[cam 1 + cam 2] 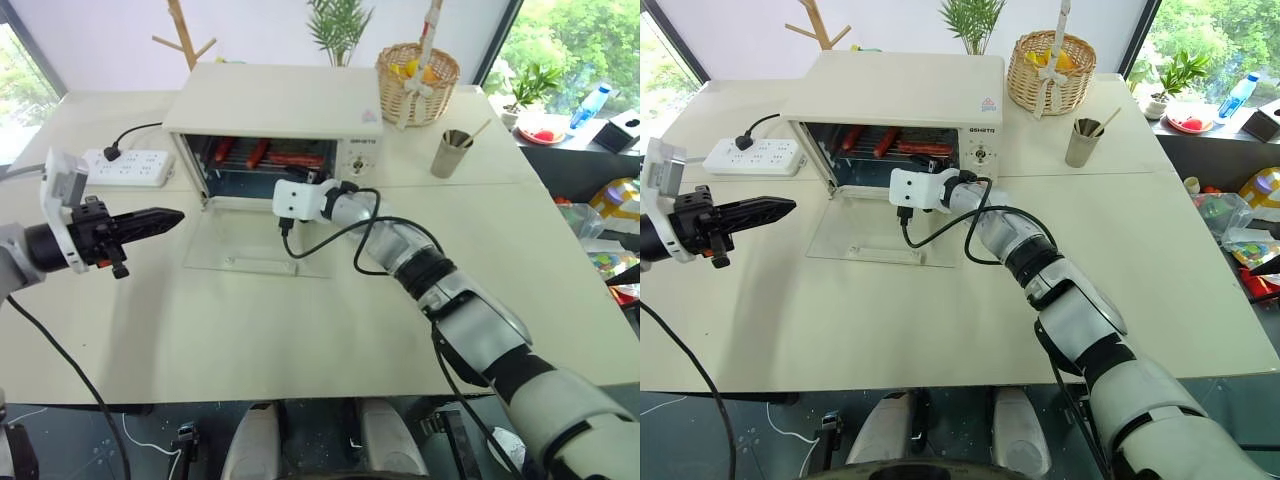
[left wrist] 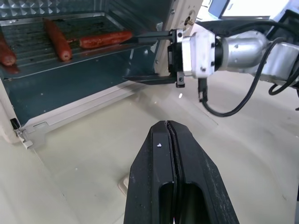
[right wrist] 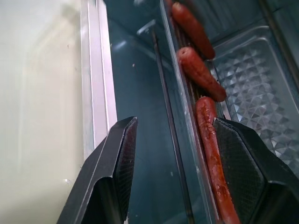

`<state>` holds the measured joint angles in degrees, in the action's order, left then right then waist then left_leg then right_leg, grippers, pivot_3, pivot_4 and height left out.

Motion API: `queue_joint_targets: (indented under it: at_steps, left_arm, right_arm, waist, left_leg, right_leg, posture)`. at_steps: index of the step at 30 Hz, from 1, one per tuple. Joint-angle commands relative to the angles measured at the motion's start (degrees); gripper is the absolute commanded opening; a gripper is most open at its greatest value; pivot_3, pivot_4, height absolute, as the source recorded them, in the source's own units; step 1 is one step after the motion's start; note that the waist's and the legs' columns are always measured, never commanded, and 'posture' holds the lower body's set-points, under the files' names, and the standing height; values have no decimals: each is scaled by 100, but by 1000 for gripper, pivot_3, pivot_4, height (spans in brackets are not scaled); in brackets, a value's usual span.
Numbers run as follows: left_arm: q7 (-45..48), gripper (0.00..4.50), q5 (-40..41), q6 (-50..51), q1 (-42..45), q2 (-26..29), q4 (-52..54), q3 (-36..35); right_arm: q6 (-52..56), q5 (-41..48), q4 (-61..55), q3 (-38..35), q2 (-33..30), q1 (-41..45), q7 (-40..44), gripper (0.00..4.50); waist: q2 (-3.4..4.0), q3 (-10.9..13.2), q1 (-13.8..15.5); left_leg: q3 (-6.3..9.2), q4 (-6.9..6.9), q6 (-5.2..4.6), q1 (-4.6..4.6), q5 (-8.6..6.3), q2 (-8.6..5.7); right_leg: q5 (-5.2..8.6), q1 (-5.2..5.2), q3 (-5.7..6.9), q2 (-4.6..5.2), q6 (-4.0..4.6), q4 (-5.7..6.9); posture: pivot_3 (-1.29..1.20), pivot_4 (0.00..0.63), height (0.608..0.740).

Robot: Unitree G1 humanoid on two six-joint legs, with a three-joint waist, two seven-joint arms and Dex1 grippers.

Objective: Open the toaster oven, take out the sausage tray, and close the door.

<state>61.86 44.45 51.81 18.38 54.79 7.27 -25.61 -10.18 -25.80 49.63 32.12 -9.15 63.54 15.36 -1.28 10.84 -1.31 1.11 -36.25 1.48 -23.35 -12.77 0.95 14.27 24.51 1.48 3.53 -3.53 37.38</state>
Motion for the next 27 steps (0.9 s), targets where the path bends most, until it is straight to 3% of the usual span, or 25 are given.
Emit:
queue_joint_targets:
  at_steps: [1, 14, 27]
  left_arm:
    - [-70, 0, 103, -134, 3, 34, 211, -128]
    - [-294, 0, 227, -157, 89, -71, 383, 46]
    - [-477, 0, 375, -172, 174, -109, 450, 129]
  right_arm:
    - [-300, -254, 474, -20, 181, 420, -363, 2635]
    - [-456, -750, 2255, -21, 647, 1210, -1043, 2635]
    - [-289, -1087, 2653, 25, 771, 1293, -1272, 2635]
  waist:
    - [0, 0, -7]
    - [1, 1, -124]
    - [2, 1, -124]
  left_leg:
    - [0, 1, 1, 0, 0, 0]
    - [2, 10, 2, 1, 1, 0]
    - [3, 10, 2, 0, 1, -1]
  right_leg:
    - [-1, 1, 0, 0, 1, 0]
    - [-2, 2, 0, 2, 3, -2]
    - [-2, 2, 0, 3, 3, -2]
  posture:
    - [0, 150, 740]
    - [0, 150, 740]
    - [0, 150, 740]
